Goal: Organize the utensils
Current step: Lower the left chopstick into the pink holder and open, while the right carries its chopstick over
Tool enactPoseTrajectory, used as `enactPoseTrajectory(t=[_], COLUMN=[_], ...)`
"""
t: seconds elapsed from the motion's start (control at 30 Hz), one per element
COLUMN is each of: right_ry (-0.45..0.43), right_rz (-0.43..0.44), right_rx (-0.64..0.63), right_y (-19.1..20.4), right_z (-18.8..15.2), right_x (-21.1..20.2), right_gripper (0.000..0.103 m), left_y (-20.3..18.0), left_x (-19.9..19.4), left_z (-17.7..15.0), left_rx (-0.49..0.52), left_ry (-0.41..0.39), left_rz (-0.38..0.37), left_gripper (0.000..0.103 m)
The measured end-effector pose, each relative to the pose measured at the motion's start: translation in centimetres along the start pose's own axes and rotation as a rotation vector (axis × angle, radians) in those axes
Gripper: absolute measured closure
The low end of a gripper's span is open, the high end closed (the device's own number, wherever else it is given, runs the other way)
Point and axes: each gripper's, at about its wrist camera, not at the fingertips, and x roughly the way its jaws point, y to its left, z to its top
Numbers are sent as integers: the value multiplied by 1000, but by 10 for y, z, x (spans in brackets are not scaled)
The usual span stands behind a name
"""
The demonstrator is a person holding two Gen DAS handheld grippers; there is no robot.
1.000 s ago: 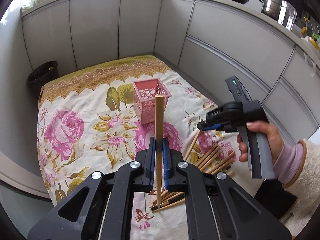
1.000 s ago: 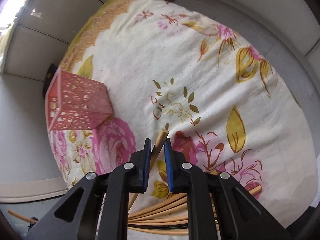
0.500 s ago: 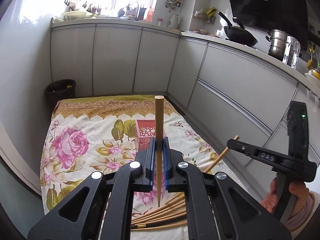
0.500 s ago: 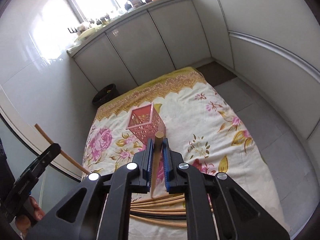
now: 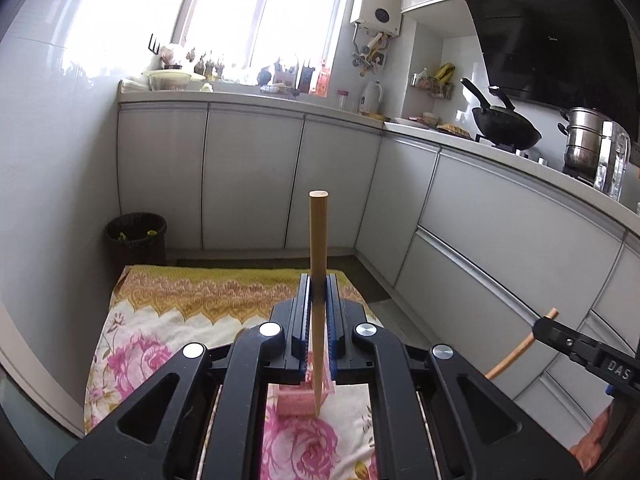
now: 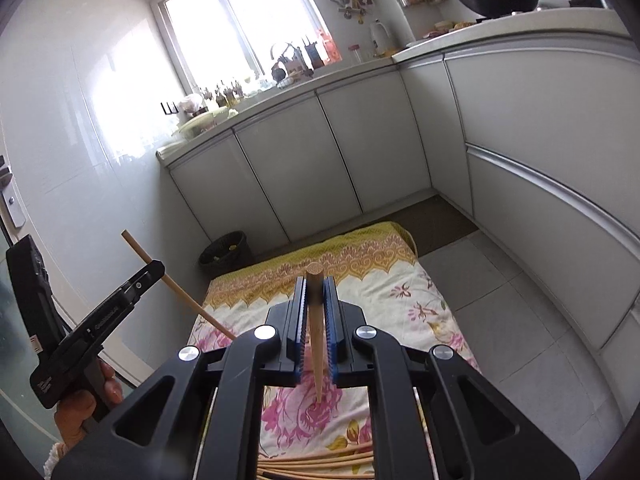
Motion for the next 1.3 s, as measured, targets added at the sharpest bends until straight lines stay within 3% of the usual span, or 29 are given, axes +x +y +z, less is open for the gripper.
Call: enactPoseTrajectory(t=[0.13, 0.37, 0.4, 0.43, 0.47, 0.57, 0.73, 0.87, 1.0, 1.3], right_ry=[-41, -44, -40, -35, -33, -40, -50, -44, -17, 78], right_rz=[7, 11, 15, 19, 23, 28, 32, 29, 19, -32], right_rx=[5, 24, 31, 36, 41, 33, 9, -4, -17, -69], right_y=[-3, -10, -10, -10, -10, -4, 12, 24, 35, 48], right_z=[22, 35, 36, 36, 37, 39, 43, 44, 36, -5], right_x=[3, 32, 38, 43, 47, 56, 76, 97, 120, 162], right_gripper=[94, 94, 94, 94, 94, 94, 94, 94, 94, 92], left_y=[-3, 8, 11, 13, 16, 22, 41, 60, 74, 97], left_x=[32, 84, 89, 91, 91, 79, 47, 18, 8, 3], left_z=[9, -9, -13, -17, -20, -22, -16, -24, -39, -50], left_rx=[11, 13, 5, -2, -13, -44, -134, -208, -219, -244], left_ry=[-11, 68, 83, 94, 96, 55, -2, -29, -12, 19], left_rz=[50, 73, 68, 73, 71, 60, 56, 93, 144, 173], left_gripper=[97, 96, 93, 80, 66, 48, 43, 37, 36, 31])
